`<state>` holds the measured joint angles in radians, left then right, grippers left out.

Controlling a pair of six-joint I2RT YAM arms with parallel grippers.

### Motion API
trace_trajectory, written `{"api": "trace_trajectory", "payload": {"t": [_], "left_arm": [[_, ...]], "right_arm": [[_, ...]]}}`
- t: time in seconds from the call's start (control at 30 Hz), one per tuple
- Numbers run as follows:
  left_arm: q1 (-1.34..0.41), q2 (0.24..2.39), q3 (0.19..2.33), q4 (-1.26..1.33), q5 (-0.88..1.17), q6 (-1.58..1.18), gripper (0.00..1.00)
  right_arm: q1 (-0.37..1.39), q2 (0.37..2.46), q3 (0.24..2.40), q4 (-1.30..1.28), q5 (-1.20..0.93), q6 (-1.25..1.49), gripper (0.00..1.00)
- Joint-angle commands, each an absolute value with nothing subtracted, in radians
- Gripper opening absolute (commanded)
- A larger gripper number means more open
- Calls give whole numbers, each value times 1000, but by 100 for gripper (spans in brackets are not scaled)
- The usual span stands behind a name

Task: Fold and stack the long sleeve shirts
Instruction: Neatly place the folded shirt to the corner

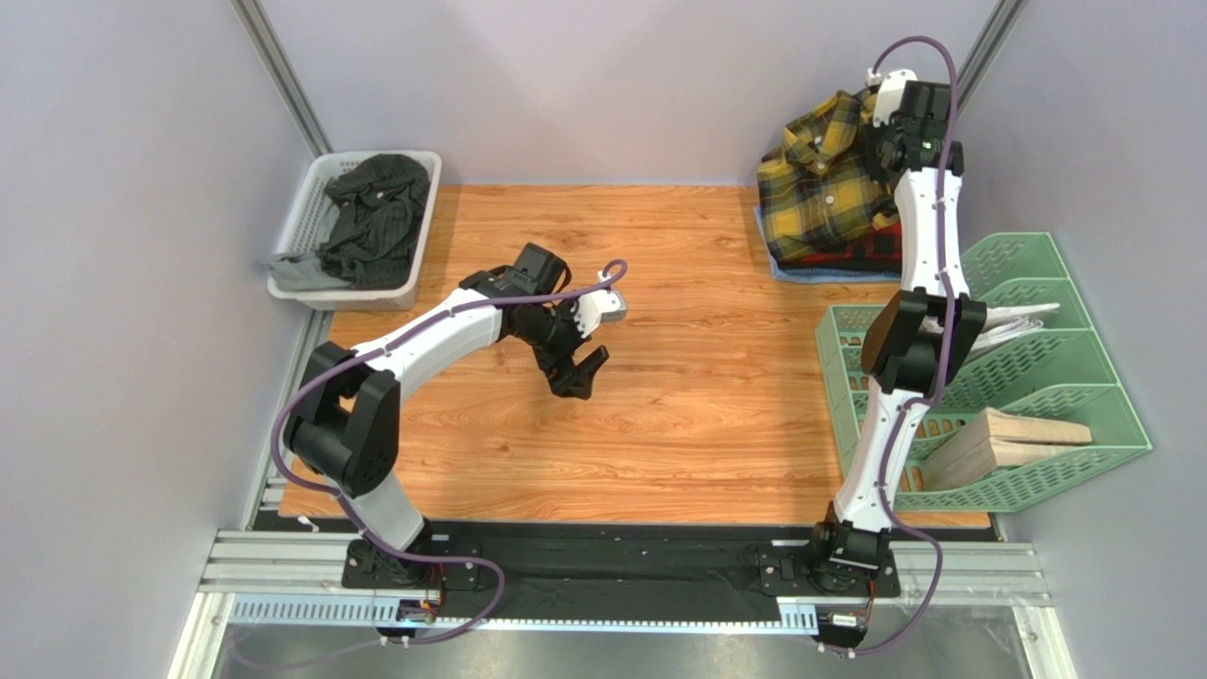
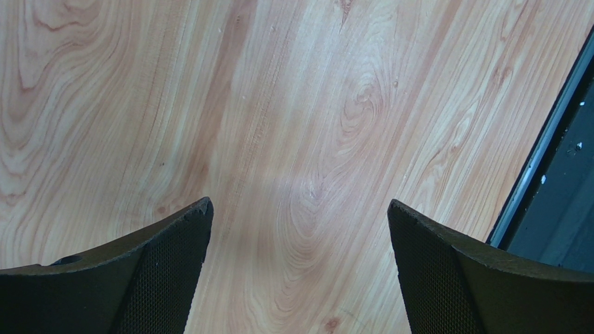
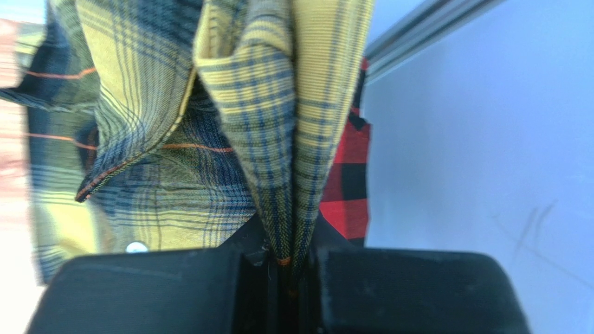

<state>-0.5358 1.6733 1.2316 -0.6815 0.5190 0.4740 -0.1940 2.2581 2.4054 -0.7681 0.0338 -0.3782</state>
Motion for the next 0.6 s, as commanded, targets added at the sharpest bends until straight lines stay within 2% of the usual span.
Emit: {"api": "trace_trajectory", "payload": {"t": [0.0, 0.07, 0.17, 0.2, 0.3, 0.37, 0.4, 0.57], "left_arm": [[-529, 1698, 1282, -698, 551, 480, 99], [-529, 1704, 1296, -713, 558, 479, 99], [-529, 1709, 1310, -730, 558, 471, 99], [-528, 1704, 1313, -741, 558, 471, 99], [-523, 1684, 1313, -749, 557, 462, 99], [-519, 1674, 1302, -747, 557, 440, 99], [-515, 1669, 1299, -746, 560, 431, 99], [-483, 1629, 1249, -703, 589, 348, 99]], "right_arm": [[-238, 2275, 2396, -574, 83, -462, 0], [-245, 2295, 2376, -551, 77, -472, 1], [-244, 2327, 2367, -512, 109, -473, 28], [-245, 2335, 2373, -494, 130, -469, 49], [-250, 2353, 2407, -471, 195, -436, 74], [-259, 2344, 2424, -456, 196, -411, 81], [-259, 2321, 2421, -428, 189, -416, 88], [-261, 2252, 2394, -327, 173, -457, 92]]}}
